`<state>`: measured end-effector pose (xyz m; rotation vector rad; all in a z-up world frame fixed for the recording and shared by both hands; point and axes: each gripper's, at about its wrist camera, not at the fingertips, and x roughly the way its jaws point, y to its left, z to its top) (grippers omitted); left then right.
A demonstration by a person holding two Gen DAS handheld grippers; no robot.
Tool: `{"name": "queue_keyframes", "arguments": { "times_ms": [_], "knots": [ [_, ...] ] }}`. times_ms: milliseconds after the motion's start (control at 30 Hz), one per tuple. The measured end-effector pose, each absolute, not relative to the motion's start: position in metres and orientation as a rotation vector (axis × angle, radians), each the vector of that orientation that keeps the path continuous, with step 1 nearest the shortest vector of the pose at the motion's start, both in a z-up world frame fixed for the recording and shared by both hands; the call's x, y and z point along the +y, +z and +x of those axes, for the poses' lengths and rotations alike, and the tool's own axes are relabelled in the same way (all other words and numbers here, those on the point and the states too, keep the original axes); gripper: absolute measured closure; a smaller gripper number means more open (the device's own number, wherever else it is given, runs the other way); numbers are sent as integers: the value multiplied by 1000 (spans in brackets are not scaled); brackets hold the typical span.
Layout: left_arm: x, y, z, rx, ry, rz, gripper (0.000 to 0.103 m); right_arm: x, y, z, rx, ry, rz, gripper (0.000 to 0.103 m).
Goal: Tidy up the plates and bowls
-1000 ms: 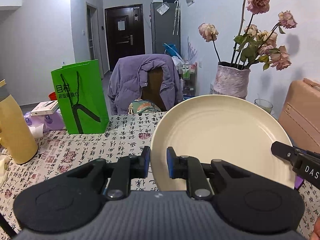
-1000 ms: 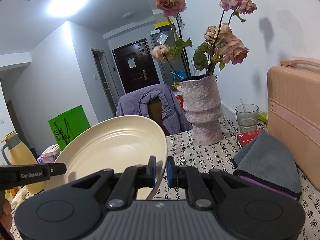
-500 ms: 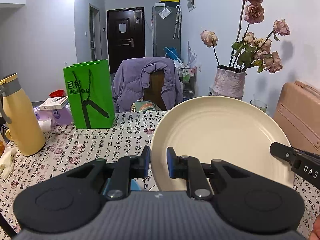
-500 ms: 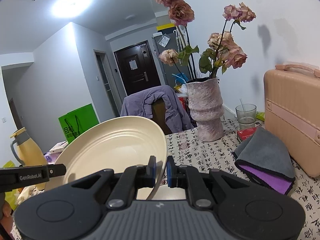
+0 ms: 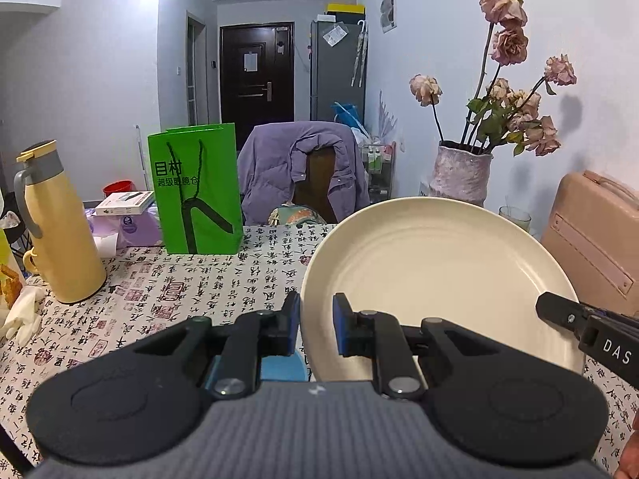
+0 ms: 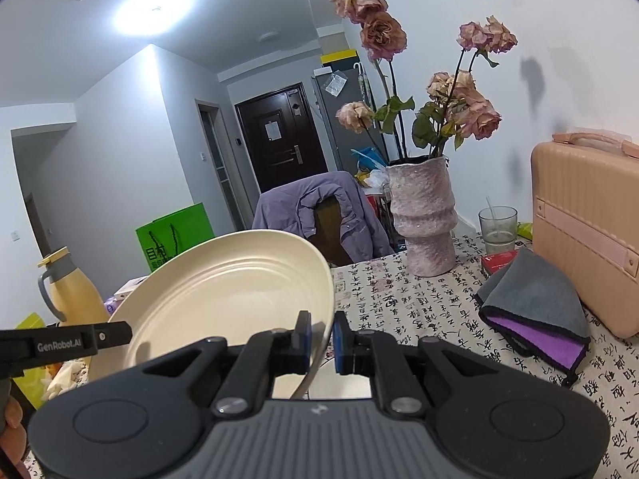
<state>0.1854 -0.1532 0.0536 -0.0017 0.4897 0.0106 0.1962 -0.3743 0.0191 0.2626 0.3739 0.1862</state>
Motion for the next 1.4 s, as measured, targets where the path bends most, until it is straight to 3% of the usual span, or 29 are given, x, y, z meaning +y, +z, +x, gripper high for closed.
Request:
{"name": "queue_keyframes", "arguments": {
  "times_ms": [1400],
  "knots": [
    [-78,38,107,422,24,-48,86,-307,6,131,382,244,232,91]
  ]
}}
